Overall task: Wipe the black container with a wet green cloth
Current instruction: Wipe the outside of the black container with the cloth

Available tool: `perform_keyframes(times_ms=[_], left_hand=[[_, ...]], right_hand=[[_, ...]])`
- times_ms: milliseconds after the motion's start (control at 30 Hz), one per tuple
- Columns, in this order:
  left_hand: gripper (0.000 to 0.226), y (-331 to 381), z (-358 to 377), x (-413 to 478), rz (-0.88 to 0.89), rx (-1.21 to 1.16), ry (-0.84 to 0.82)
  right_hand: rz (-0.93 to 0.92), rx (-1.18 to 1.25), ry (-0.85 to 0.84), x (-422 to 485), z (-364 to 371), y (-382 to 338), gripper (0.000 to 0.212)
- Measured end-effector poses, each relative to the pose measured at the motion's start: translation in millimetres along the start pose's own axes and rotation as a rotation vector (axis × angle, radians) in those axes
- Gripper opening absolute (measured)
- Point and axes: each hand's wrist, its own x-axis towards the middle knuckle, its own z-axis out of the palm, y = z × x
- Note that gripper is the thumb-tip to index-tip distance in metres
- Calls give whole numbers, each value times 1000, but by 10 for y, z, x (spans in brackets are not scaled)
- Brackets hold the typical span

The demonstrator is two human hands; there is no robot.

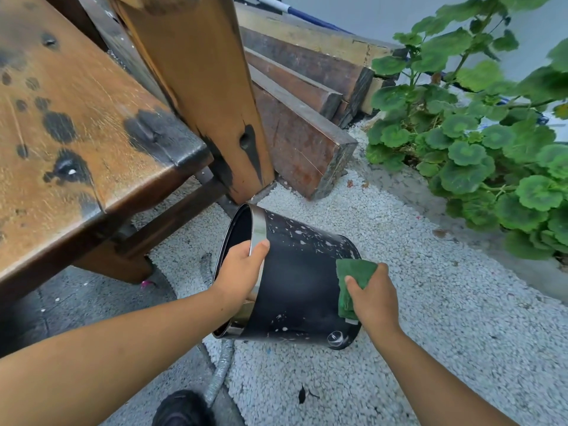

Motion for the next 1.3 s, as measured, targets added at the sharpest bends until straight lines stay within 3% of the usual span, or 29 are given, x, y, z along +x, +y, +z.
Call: perform_keyframes(times_ms=[133,200,367,700,833,1000,1133,1300], left_hand=[[21,-31,-276,-118,22,35,-274],[23,-125,-419,-237,12,95,-330],[27,-153,-534,-365,-63,120,-325],[35,239,-45,-394,-96,-73,-77],[40,251,147,-449,-93,-242,-72],[34,252,207,-426,-129,-403,-55],[44,216,178,-386,-121,-299,-42],[30,175,120,-338,-85,-64,-31]], right_hand=[[34,125,-22,8,-76,-17,30],[40,203,-15,12,-157,-71,29],[0,379,-71,-123,-283,-271,26],[-60,676,-277,-649,-207,-865,27],[-81,628,-326,-836,-35,-1006,29],[-182,433,-251,-889,51,-1063,34],[-214,358,-239,-857,61,-989,35],[-123,351,-233,-714,49,-748,30]])
